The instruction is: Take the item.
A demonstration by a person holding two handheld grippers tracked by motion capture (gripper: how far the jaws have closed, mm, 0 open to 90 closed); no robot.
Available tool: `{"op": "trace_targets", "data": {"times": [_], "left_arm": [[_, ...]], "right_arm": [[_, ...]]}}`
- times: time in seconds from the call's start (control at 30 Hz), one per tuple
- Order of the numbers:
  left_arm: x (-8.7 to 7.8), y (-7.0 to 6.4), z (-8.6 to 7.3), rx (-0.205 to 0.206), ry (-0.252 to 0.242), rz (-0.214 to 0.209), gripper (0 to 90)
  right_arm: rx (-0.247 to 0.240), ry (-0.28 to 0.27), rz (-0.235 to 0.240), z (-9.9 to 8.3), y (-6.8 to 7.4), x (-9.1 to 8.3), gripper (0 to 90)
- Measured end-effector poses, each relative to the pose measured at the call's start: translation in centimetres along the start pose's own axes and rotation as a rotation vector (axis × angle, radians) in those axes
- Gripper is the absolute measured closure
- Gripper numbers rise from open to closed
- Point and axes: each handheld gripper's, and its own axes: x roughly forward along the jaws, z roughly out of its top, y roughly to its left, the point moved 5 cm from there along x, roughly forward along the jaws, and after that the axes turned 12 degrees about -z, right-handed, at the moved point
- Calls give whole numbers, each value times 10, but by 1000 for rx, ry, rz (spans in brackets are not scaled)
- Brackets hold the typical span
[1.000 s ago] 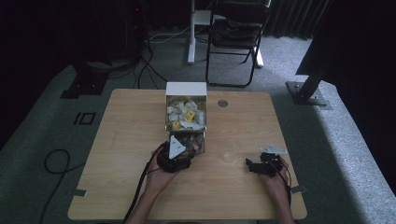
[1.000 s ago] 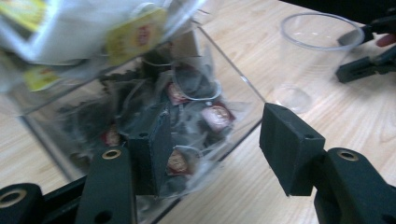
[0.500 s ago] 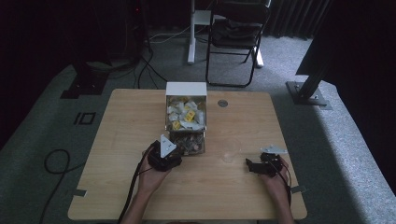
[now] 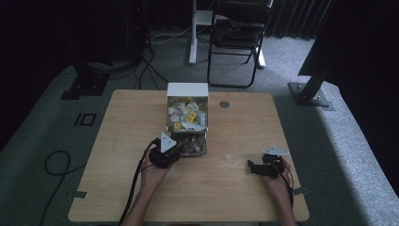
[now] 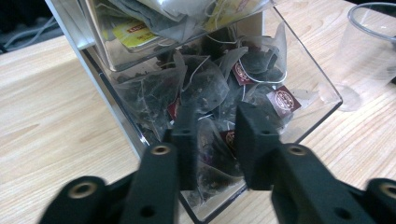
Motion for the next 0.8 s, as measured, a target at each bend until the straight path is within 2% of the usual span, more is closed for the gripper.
{"op": "trace_targets", "data": {"times": [0.13, 0.23, 0.43, 0.8], "left_arm": [[0, 3, 0, -18, 7, -17, 856], [-1, 3, 0, -24, 6, -22, 900], [-6, 3, 2, -34, -20, -49, 900], [-14, 0, 11, -26, -53, -57, 900]], "right_arm": [[0, 0, 0, 0, 0, 0, 134], [0, 0, 0, 0, 0, 0, 134], [0, 0, 0, 0, 0, 0, 134], [0, 0, 0, 0, 0, 0, 134]]}}
